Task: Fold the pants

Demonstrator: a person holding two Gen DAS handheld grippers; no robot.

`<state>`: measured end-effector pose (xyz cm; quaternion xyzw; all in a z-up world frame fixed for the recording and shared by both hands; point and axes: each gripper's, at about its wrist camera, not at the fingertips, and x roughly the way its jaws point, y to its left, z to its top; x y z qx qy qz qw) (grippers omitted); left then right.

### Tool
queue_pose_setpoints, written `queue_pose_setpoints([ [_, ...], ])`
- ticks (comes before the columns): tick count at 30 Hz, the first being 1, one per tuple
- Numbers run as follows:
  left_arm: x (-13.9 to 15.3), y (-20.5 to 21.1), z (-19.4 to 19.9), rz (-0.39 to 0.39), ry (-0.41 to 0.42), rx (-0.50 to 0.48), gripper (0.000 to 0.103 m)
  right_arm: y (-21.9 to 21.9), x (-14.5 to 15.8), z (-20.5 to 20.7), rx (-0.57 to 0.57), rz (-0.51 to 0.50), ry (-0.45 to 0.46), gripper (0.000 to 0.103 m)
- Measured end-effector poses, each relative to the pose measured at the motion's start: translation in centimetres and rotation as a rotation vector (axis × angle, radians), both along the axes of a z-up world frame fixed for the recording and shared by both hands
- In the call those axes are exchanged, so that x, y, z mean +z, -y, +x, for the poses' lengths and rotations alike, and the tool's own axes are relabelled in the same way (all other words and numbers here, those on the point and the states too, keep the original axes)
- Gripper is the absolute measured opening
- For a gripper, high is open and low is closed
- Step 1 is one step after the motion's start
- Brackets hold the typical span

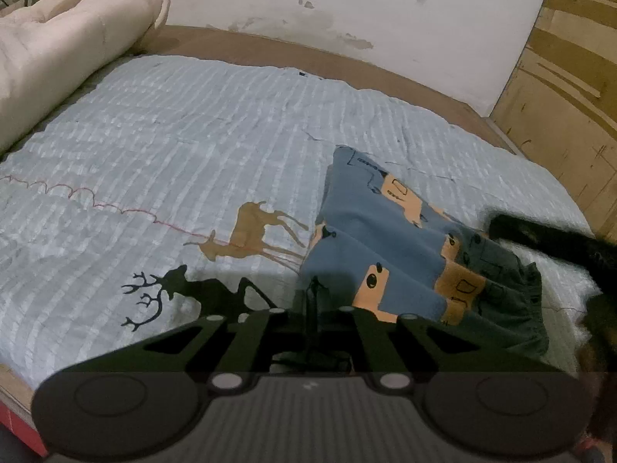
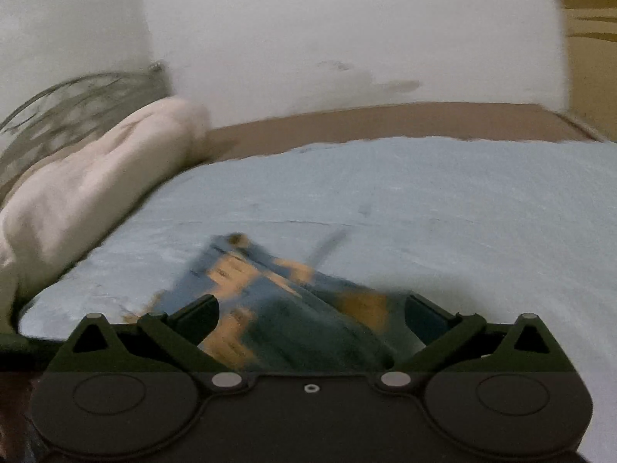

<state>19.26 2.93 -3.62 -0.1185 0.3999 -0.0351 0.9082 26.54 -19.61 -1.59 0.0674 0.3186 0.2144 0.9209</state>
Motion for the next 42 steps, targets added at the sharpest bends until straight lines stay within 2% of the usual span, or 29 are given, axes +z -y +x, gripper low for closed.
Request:
queue_pose_setpoints([
  [3,0.2,0.1,-0.1,-0.012,0.000,0.004,0.002,-3.7,-0.6,4.4,0.127,0.019,-0.085,0.092],
  [5,0.2,-0.1,0.0,-0.020,0.000,0.004,0.002,-5.8,-1.1,6.5,0.178,0.022,-0.129,0.084],
  [6,0.2,-0.1,0.0,-0.021,0.002,0.001,0.002,-6.6,-1.4,7.5,0.196,0.022,-0.151,0.069],
  [7,0.3,-0.1,-0.1,-0.022,0.004,0.000,0.001,-7.1,-1.7,8.2,0.207,0.026,-0.164,0.046],
  [8,0.4,-0.2,-0.2,-0.023,0.008,-0.001,0.001,-7.5,-1.8,8.8,0.216,0.025,-0.169,0.033],
  [9,0.6,-0.3,-0.3,-0.023,0.010,-0.004,0.001,-7.7,-1.6,9.0,0.222,0.023,-0.166,0.011],
  [10,0.6,-0.3,-0.4,-0.022,0.013,-0.004,0.001,-7.7,-1.4,9.1,0.226,0.015,-0.154,0.008],
  [16,1.2,0.0,-1.8,-0.014,0.037,-0.012,0.001,-7.5,0.5,8.5,0.218,-0.056,-0.042,0.006],
  [23,1.0,0.2,-2.8,-0.005,0.012,-0.016,0.000,-7.2,-0.2,9.2,0.137,-0.074,-0.017,0.000],
  [25,0.8,-0.1,-2.7,-0.018,0.011,-0.012,0.001,-7.0,-0.6,9.5,0.131,-0.079,-0.044,0.000],
  [26,0.9,-0.3,-2.8,-0.027,0.025,-0.008,0.002,-6.8,-0.6,9.2,0.118,-0.082,-0.047,0.000],
  [28,1.0,-0.8,-2.6,-0.038,0.028,0.002,0.006,-5.9,-0.3,7.9,0.090,-0.093,-0.008,0.025],
  [29,1.1,-1.0,-2.5,-0.036,0.025,0.017,0.014,-5.5,-0.1,7.1,0.079,-0.102,0.011,0.032],
  [30,1.2,-1.3,-2.4,-0.034,0.026,0.027,0.021,-4.8,0.1,6.1,0.063,-0.109,0.030,0.048],
  [31,1.4,-1.4,-2.2,-0.028,0.028,0.030,0.038,-4.2,0.2,5.0,0.048,-0.112,0.048,0.063],
  [32,1.6,-1.4,-2.1,-0.019,0.038,0.039,0.052,-3.5,0.2,3.9,0.034,-0.118,0.066,0.071],
  [33,1.9,-1.4,-1.9,-0.004,0.055,0.050,0.057,-2.9,0.2,2.8,0.016,-0.131,0.079,0.090],
  [34,2.2,-1.3,-1.7,0.012,0.067,0.050,0.065,-2.2,0.0,1.6,-0.013,-0.150,0.094,0.102],
  [35,2.4,-1.0,-1.3,0.028,0.077,0.043,0.072,-1.6,-0.2,0.2,-0.046,-0.171,0.110,0.102],
  [38,2.8,0.0,0.7,0.074,0.099,0.012,0.084,0.0,-1.4,-3.0,-0.133,-0.250,0.116,0.102],
  [42,1.9,1.9,3.7,0.164,0.063,-0.015,0.085,2.3,-3.3,-5.6,-0.244,-0.283,0.065,0.102],
])
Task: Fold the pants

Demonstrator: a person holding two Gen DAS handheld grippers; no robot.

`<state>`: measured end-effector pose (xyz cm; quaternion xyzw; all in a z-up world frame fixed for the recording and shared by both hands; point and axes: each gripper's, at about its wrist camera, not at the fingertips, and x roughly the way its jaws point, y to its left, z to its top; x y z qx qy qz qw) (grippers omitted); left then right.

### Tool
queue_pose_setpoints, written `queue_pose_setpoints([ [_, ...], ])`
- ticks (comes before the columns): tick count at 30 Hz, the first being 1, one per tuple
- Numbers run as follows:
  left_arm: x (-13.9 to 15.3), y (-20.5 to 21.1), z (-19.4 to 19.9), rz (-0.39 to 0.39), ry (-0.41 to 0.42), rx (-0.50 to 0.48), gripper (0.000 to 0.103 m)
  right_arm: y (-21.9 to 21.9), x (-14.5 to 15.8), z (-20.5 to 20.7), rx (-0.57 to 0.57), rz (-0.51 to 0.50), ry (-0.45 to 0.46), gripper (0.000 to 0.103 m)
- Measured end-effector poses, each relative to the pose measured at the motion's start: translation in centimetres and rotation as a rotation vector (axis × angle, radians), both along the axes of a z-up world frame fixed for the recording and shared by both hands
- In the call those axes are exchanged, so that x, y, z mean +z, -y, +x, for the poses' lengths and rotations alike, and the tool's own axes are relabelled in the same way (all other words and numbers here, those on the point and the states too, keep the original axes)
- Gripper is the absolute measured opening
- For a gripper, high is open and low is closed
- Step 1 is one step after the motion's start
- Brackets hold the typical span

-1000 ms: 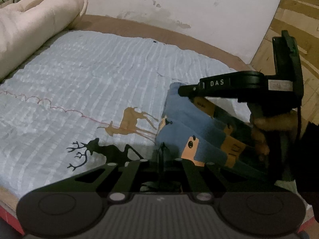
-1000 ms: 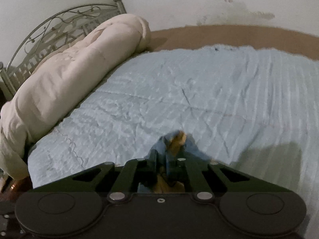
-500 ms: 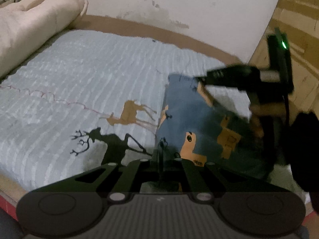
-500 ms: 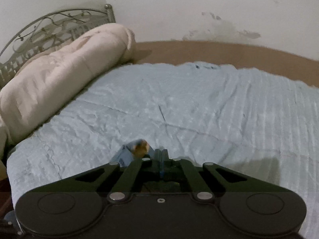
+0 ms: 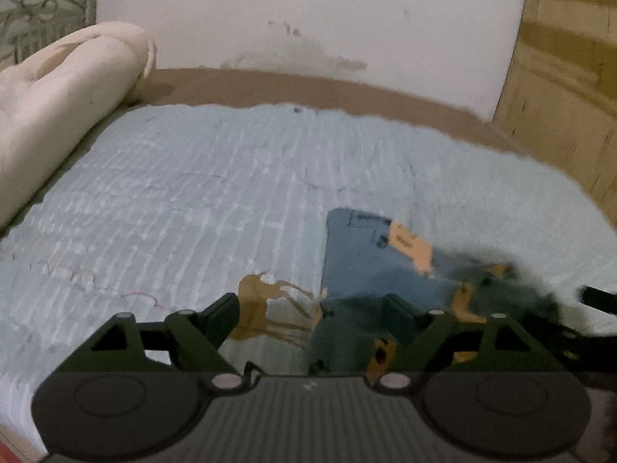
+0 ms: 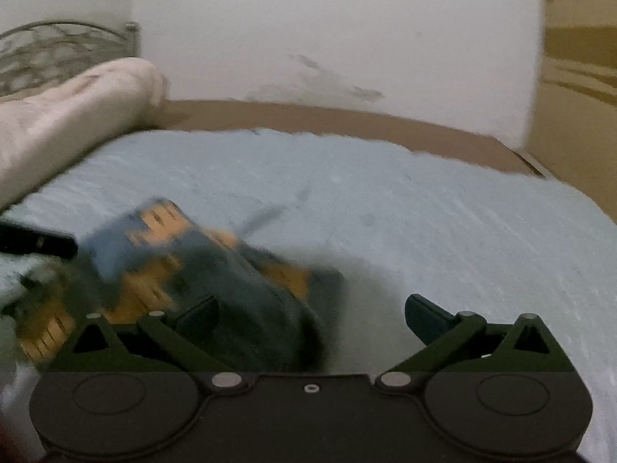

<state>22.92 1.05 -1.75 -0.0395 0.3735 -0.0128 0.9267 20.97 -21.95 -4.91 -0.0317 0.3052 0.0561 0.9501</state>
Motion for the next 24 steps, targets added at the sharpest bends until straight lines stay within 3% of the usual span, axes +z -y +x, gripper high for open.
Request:
queue_pose_setpoints([
  [2,-1.1,0.5,0.7,0.035,-0.045,-0.002,0.087,1.2,-1.1,-0.8,-0.043,0.000,-0.023,0.102],
  [6,-2.6,-0.2,-0.4,-0.006,-0.069,0.025,0.092,3.6,-2.5,-2.0,-0.117,0.051,-0.027,0.102],
  [8,-2.6,-0.7,-1.3,-0.017,-0.067,0.042,0.094,3.9,-2.7,-1.9,-0.173,0.017,-0.057,0.102],
  [17,-1.8,-0.4,-4.4,-0.020,-0.071,0.042,0.100,2.7,0.8,-5.2,-0.103,0.198,0.102,0.102],
  [20,-1.9,0.2,-4.4,-0.005,-0.078,0.039,0.101,1.2,0.5,-4.2,-0.041,0.182,0.065,0.102],
  [24,-2.1,0.5,-5.0,-0.005,-0.086,0.036,0.102,0.8,-1.2,-4.0,-0.041,0.156,-0.024,0.102],
])
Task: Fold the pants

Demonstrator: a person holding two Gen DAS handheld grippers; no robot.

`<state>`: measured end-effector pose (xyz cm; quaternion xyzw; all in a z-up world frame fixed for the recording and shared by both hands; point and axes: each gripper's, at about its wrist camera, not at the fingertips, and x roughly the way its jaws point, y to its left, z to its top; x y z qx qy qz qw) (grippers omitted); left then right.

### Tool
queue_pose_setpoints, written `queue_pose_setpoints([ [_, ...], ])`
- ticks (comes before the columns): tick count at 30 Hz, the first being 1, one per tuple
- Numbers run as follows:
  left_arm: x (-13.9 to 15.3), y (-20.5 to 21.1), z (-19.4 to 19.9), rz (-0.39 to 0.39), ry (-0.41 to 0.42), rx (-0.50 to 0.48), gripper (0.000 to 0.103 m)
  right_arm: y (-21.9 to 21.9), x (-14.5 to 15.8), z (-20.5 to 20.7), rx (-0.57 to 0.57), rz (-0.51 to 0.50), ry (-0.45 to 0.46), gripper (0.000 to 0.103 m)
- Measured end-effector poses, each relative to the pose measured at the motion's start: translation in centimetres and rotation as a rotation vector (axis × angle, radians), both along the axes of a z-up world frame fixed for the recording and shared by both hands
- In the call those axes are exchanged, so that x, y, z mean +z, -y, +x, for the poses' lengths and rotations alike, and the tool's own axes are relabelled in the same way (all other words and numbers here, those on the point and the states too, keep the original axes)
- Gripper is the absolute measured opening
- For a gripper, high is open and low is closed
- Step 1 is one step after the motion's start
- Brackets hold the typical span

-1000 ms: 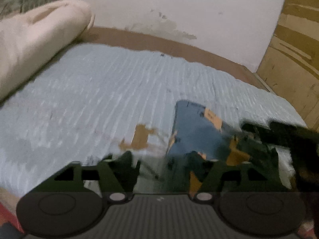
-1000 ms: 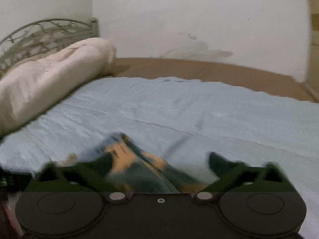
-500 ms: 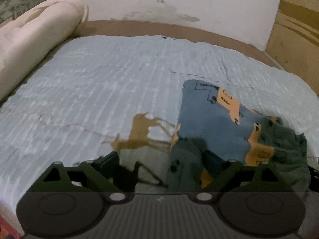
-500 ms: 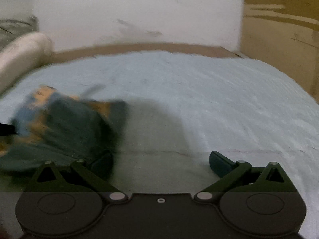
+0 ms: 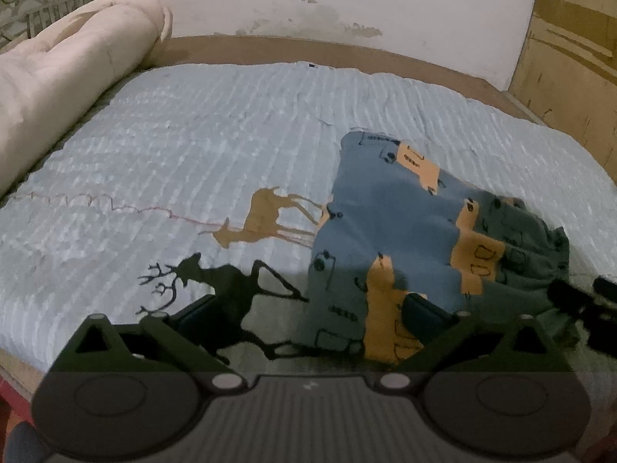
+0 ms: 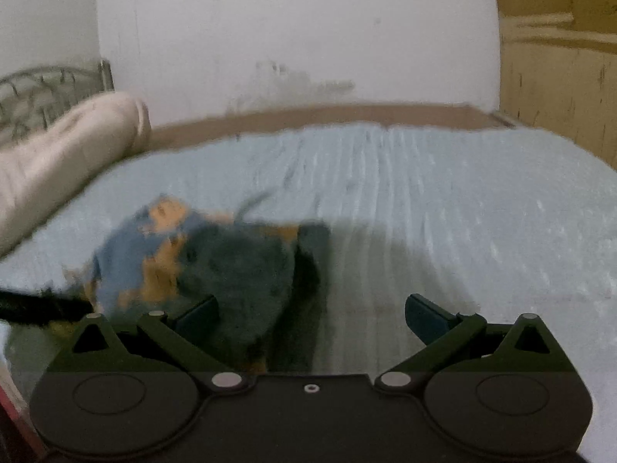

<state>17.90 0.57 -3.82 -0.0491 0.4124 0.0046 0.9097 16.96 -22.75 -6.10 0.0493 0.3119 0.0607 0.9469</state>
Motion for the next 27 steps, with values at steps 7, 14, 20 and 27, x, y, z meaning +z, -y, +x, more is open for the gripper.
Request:
queue_pose_setpoints([
  [7,-0.5,0.0,-1.0,0.016,0.001,-0.020,0.102,1.5,-0.9,-1.7,0.010,0.057,0.002,0.102],
  [14,-0.7,0.0,-1.5,0.024,0.003,-0.027,0.102,1.5,-1.1,-1.5,-0.001,0.060,0.010,0.102],
  [20,-0.8,0.0,-1.6,0.031,0.006,-0.032,0.102,1.5,-1.2,-1.6,-0.001,0.062,0.011,0.102],
  [27,-0.9,0.1,-1.9,0.033,0.007,-0.035,0.102,1.5,-1.4,-1.7,-0.002,0.067,0.020,0.102],
])
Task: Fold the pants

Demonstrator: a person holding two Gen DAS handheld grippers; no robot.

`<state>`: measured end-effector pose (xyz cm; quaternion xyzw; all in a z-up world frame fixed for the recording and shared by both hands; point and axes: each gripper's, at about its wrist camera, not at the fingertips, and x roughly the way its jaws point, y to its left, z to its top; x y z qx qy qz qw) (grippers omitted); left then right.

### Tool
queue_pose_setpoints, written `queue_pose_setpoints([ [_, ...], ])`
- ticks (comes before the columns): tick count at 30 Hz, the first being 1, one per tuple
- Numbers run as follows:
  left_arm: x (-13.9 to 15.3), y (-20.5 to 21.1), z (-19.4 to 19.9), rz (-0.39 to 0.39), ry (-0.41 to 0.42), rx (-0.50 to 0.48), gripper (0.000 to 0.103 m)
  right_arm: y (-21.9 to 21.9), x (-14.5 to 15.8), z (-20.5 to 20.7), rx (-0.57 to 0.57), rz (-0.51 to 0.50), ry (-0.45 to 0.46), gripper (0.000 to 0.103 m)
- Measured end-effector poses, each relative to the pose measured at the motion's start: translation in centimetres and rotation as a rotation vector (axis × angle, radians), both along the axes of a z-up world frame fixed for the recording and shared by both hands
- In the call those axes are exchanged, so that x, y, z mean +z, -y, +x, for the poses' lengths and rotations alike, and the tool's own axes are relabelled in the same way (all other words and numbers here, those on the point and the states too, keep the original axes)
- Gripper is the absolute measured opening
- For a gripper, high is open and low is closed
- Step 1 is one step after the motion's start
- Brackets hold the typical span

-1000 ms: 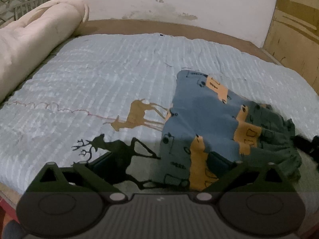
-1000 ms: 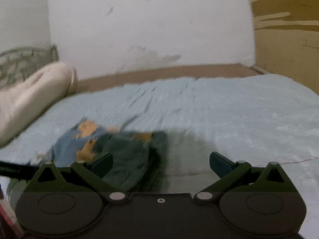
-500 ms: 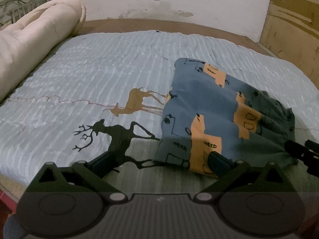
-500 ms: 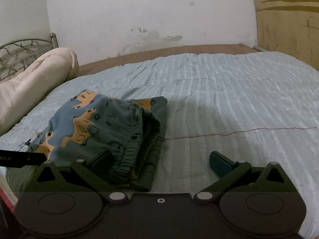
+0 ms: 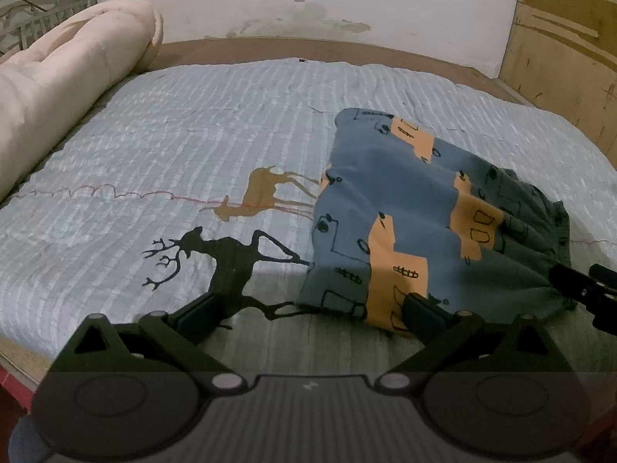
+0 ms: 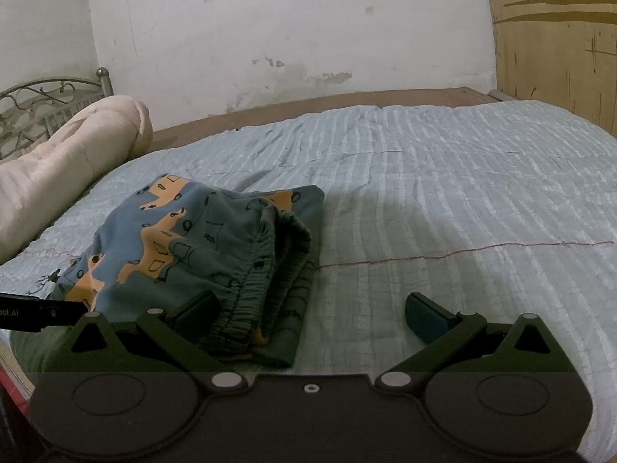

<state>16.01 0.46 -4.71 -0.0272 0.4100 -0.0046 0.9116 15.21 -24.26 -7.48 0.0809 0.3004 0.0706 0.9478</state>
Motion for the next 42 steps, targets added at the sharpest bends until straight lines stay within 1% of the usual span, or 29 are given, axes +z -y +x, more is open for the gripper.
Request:
queue_pose_setpoints([
  [8,-0.1,0.0,-0.2,0.007,0.007,-0.003,0.102,-0.1,-0.4,-0.4,0.002,-0.002,0.026,0.102],
  [13,-0.5,0.2,-1.4,0.023,0.038,-0.005,0.102,-0.4,-1.1,-1.3,0.001,-0.013,0.080,0.102],
  [15,-0.5,0.4,-2.0,0.033,0.045,-0.013,0.102,-0.4,-0.9,-1.5,0.002,-0.008,0.086,0.102],
  [18,0.2,0.3,-2.3,0.030,0.030,-0.026,0.102,0.0,0.0,-1.7,-0.006,0.026,0.098,0.102],
  [20,0.7,0.2,-2.1,0.011,0.023,-0.016,0.102,0.4,0.6,-1.5,-0.026,0.042,0.111,0.102],
  [22,0.6,0.2,-1.8,0.007,0.008,0.002,0.102,0.7,0.7,-1.0,-0.059,0.038,0.094,0.102],
  [24,0.1,0.7,-1.9,0.042,-0.005,0.004,0.102,0.8,0.1,-0.6,-0.089,0.024,0.043,0.102],
  [25,0.0,1.0,-2.2,0.065,0.006,0.000,0.102,1.0,-0.3,-0.7,-0.089,0.032,0.035,0.102],
  [26,-0.2,1.5,-2.6,0.092,0.015,-0.006,0.102,1.1,-0.5,-1.0,-0.090,0.038,0.048,0.102],
  [29,-0.3,2.1,-3.3,0.129,0.029,-0.009,0.102,0.9,-0.7,-1.9,-0.090,0.019,0.068,0.102],
  [33,-0.1,2.2,-3.6,0.128,0.023,-0.002,0.102,1.0,-0.8,-2.7,-0.085,0.002,0.068,0.102],
  [39,-0.1,2.1,-4.2,0.124,0.032,0.018,0.102,0.3,-1.1,-3.7,-0.071,-0.081,0.066,0.102],
  [42,-0.1,1.9,-4.6,0.119,0.037,0.019,0.102,0.0,-1.2,-4.3,-0.072,-0.099,0.072,0.102],
])
